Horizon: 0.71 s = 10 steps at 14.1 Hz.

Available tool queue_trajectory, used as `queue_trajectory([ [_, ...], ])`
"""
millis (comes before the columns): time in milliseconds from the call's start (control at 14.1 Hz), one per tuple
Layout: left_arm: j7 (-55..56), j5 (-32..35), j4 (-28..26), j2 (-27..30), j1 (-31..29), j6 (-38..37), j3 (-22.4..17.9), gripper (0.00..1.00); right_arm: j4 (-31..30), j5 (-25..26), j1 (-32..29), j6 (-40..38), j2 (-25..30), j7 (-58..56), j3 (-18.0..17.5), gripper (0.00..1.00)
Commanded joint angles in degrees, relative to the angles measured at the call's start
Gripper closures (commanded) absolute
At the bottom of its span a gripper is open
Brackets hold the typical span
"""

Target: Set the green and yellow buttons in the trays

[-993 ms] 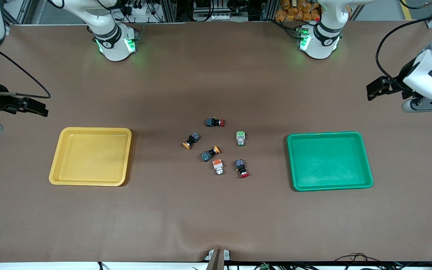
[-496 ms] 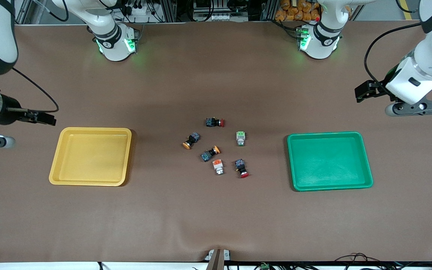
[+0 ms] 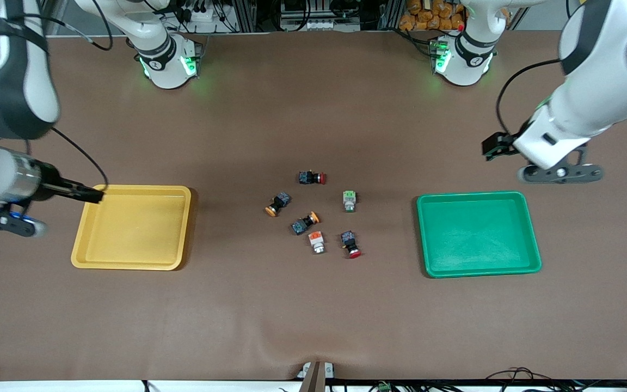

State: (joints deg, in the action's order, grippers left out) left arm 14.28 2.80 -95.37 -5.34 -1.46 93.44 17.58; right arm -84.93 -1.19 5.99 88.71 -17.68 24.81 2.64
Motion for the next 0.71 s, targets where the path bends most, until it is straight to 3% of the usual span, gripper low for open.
queue_trajectory([
  [0, 4.2, -0.5, -4.1, 0.5, -0.3, 4.2, 2.6, 0.00, 0.4, -1.0, 3.8, 0.1, -2.5, 6.6, 0.0, 0.00],
  [426, 15.9, -0.3, -9.9, -2.6, -0.2, 13.0, 10.4, 0.00, 0.1, -3.6, 9.7, 4.7, -7.5, 13.6, 0.0, 0.00],
  [638, 21.5, 0.2, -12.1, -6.0, 0.9, 18.3, 13.5, 0.00, -1.1, -8.5, 11.0, 7.8, -9.6, 14.1, 0.0, 0.00],
])
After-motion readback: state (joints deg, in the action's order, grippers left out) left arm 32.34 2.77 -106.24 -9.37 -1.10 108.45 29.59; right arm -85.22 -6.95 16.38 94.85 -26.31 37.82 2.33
